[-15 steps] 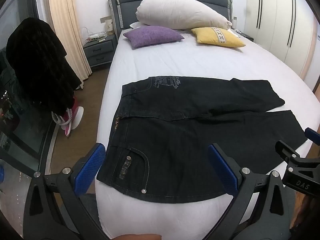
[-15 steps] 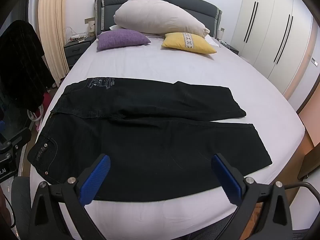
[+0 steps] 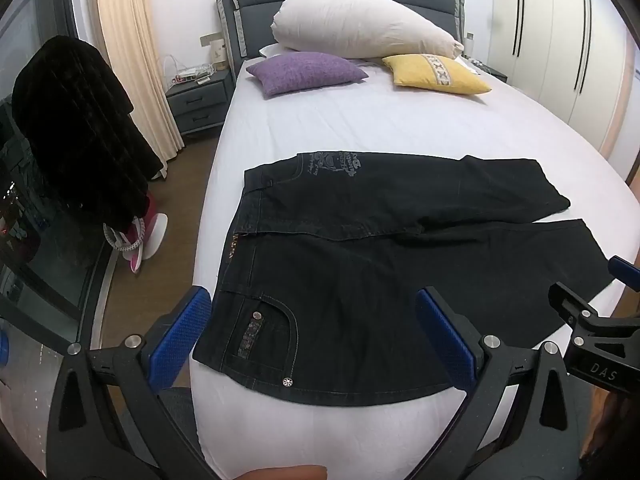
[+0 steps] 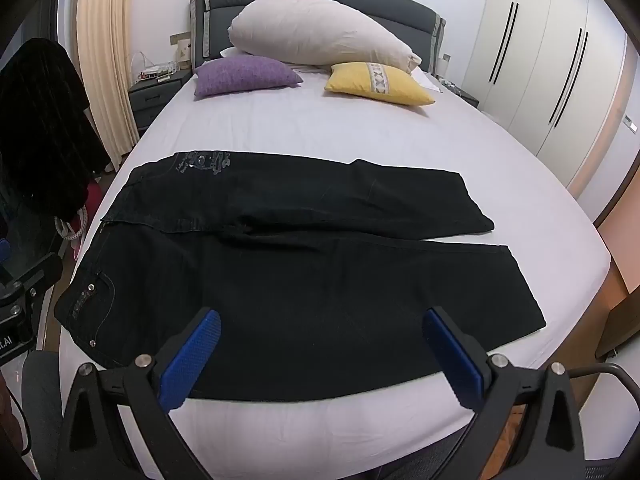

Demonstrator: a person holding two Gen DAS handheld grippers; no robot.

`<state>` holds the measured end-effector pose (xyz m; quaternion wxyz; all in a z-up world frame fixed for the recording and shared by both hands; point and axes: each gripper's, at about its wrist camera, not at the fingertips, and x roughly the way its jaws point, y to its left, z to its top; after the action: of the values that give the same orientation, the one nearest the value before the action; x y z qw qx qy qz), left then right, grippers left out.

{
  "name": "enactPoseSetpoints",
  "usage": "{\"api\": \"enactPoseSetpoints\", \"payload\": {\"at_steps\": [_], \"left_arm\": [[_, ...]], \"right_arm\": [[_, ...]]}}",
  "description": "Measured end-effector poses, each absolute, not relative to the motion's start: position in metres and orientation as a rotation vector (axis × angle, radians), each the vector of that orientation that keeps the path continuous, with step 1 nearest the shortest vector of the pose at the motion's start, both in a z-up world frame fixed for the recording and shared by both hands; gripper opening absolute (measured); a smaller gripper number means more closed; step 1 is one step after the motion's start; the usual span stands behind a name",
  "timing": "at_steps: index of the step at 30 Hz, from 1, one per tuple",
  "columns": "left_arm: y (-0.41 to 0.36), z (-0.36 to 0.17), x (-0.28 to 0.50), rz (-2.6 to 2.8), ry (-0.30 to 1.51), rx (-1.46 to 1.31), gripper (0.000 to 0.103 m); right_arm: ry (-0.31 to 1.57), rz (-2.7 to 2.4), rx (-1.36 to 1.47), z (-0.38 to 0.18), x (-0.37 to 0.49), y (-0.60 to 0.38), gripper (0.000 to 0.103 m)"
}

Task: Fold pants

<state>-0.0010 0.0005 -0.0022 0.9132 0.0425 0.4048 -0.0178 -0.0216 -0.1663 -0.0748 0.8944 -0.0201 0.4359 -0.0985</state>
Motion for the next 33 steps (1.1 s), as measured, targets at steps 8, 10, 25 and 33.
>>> {"api": "enactPoseSetpoints", "payload": {"at_steps": [8, 10, 25, 33], "left_arm": [[-0.001, -0.004, -0.003, -0.036, 0.837, 0.086, 0.103], [-0.002, -0.006, -0.003, -0.036, 0.838, 0.085, 0.103], [0.005, -0.013, -0.001, -0.034, 0.844, 0.081, 0.103], [0.006, -0.015, -0.001, -0.032, 0.846, 0.079, 0.103]], "right_arm": [[0.906, -0.203, -0.042, -0.076, -0.022, -0.166, 0.103], [0.907, -0.203, -0.042, -0.076, -0.022, -0.166, 0.103], [0.909, -0.204, -0.042, -0.077, -0.022, -0.164, 0.103], [0.911, -0.203, -0.042, -0.078, -0.022, -0.165, 0.103]]}}
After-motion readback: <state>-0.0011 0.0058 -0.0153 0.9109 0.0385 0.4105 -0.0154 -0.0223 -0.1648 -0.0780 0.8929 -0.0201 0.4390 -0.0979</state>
